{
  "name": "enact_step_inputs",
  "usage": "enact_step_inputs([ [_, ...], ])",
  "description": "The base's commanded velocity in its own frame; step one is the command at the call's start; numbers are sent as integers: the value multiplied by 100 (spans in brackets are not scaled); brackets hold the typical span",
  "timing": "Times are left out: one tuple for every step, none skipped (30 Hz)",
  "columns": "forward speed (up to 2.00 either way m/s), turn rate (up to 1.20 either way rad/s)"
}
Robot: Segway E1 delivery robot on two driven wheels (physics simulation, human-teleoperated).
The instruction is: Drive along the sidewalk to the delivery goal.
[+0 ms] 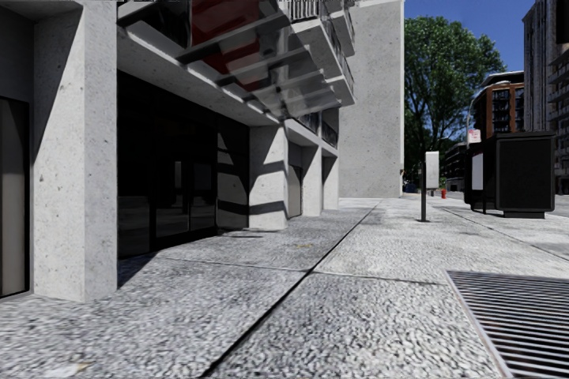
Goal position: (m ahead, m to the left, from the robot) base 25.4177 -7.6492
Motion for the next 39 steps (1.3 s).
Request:
enact_step_inputs([
  [199, -42],
  [200, -42],
  [200, -42],
  [200, -42],
  [200, -42],
  [200, -42],
  [200, -42],
  [200, -42],
  [200, -32],
  [200, -15],
  [200, 0],
  [200, 0],
  [200, 0],
  [200, 0],
  [200, 0],
  [200, 0],
  [200, 0],
  [200, 0],
  [200, 0],
  [200, 0],
  [200, -19],
  [200, -26],
  [200, -26],
  [200, -28],
  [200, -29],
  [200, -29],
  [200, -30],
  [200, -31],
  [200, -31],
  [200, -32],
  [200, -32],
  [200, -32],
  [200, -32],
  [200, -32],
  [200, -32],
  [200, -33],
  [200, -33],
  [200, -33],
  [200, -33],
])
